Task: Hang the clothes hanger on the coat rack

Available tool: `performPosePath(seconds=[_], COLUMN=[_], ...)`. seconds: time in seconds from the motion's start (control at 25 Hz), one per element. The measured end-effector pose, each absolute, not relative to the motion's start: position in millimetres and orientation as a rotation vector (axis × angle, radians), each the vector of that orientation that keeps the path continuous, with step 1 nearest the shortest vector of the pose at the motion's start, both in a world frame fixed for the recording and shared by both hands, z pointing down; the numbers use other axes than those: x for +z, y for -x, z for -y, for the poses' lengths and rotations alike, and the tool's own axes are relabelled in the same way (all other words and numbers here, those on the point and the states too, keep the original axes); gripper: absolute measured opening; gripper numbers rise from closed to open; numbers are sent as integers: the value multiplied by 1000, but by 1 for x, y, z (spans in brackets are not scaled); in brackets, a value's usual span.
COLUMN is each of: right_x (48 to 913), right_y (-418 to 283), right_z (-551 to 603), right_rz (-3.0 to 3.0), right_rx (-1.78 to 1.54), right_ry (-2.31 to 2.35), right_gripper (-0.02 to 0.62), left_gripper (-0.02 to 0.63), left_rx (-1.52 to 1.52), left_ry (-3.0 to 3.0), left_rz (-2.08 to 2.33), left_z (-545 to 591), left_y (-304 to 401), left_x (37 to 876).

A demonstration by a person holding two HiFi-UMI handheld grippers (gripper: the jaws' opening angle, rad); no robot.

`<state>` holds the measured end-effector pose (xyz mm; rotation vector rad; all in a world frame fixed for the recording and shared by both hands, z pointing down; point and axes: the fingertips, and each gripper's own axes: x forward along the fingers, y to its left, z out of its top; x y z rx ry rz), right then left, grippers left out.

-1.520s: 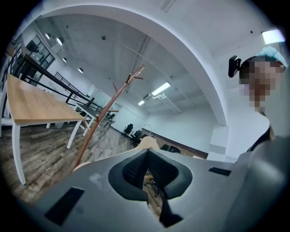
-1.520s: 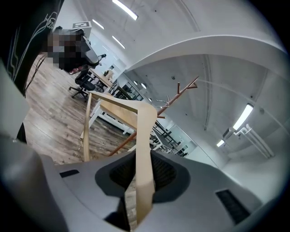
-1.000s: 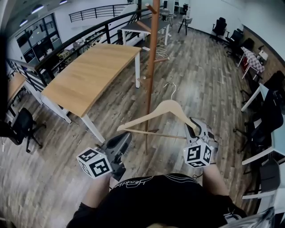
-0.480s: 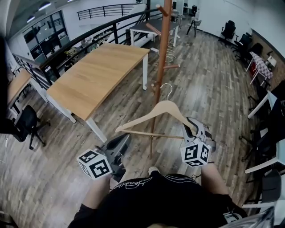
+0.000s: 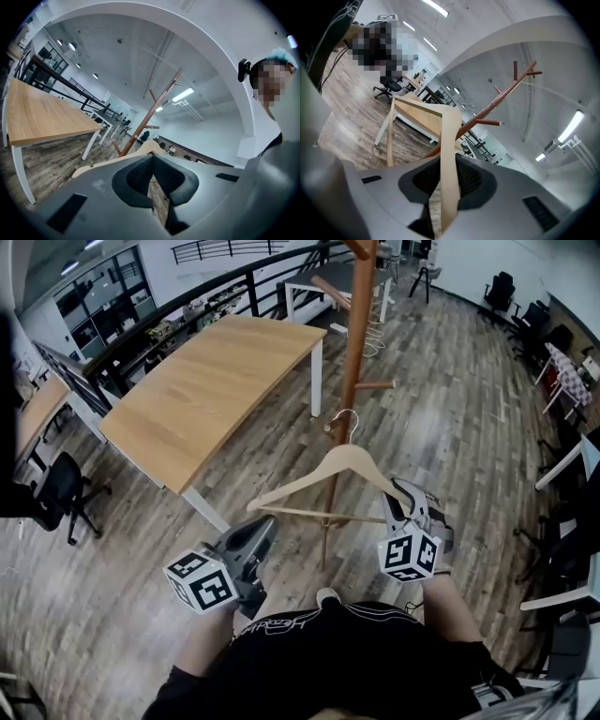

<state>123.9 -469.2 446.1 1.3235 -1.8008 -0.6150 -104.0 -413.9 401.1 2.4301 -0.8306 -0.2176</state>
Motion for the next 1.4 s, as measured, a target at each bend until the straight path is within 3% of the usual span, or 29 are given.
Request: performPosePath(seconds=[1.4], right_x=[565], right_y=[-142], right_z=[556], right_rz=[2017], right_rx=[-298], right_ry=[-1196], right_gripper=[117], left_gripper=[8], left_rx=[-119], left_ry=[-2254], left_rz=[926], left_z=[505], left_y=[81], left_x=[471])
